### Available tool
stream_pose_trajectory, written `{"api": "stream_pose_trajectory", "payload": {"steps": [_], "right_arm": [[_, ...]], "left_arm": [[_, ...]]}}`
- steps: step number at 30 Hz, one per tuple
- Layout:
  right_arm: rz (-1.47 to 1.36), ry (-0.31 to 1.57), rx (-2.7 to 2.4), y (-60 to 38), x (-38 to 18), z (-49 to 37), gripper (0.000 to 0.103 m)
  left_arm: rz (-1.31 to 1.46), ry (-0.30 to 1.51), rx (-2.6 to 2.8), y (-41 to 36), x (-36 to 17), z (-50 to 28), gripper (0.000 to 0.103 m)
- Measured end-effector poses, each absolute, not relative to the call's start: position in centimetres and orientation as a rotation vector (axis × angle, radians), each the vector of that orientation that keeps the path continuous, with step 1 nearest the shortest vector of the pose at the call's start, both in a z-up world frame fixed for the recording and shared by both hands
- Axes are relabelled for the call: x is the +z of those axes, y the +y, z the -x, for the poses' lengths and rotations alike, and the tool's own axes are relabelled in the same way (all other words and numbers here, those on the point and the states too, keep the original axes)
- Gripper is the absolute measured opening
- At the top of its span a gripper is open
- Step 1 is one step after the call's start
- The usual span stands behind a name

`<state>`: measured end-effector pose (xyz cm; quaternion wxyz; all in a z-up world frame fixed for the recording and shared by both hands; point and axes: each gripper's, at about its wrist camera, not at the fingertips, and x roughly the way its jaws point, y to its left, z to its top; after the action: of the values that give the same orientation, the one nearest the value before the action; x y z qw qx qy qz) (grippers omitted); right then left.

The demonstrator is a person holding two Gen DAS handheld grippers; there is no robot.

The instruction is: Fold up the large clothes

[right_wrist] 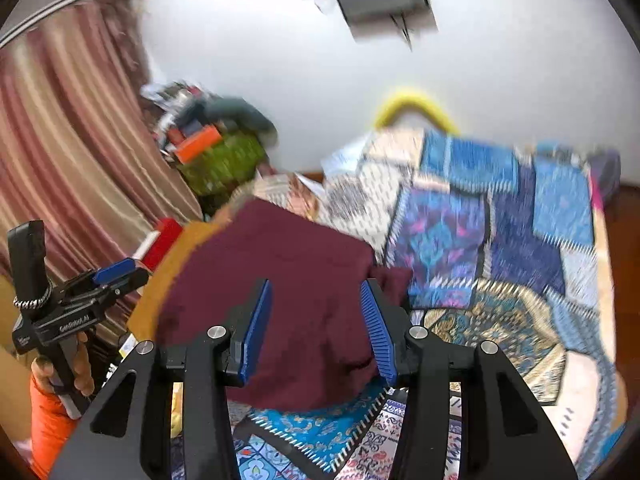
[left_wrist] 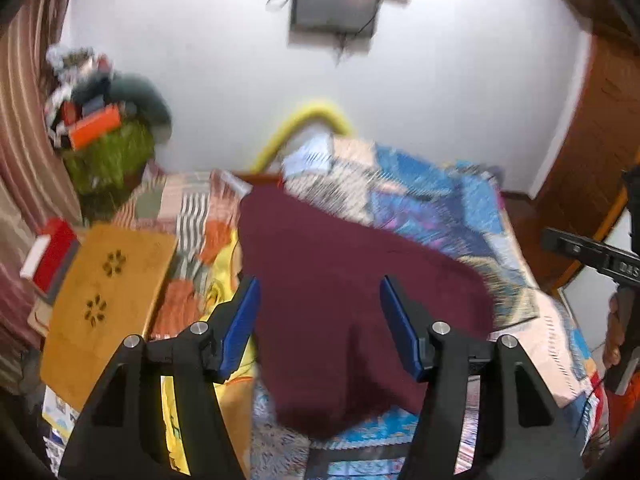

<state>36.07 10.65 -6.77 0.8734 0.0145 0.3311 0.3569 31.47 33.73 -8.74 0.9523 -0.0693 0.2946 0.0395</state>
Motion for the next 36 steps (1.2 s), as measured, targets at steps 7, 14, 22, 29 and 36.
{"api": "stream_pose_trajectory", "payload": {"steps": [7,14,22,29,36], "right_arm": [[-0.008,0.406,0.774,7.4,-0.6,-24.8,0.044],[0.024,0.138,0.773,4.7,1.5,-12.7,0.044],[0.009,0.045,0.704,3.6,-0.9,-6.6,0.046],[-0.01,0.036,0.6,3.3,-2.1,-6.1,0.084],[-0.001,0.045,0.581,3.0,-2.2,-5.9,0.103]], "left_arm": [[0.074,0.349,0.079,27.9,-2.3,-20.2,0.061],[0.044,0.114,0.102,22.2,0.3,-9.5,0.061],[0.037,-0.039,0.206,18.0,-2.2,-2.0,0.061],[0.115,-0.05,0.256,17.8,-4.6,0.2,0.09],[0.122,-0.02,0.297,17.6,-6.1,0.5,0.102]]}}
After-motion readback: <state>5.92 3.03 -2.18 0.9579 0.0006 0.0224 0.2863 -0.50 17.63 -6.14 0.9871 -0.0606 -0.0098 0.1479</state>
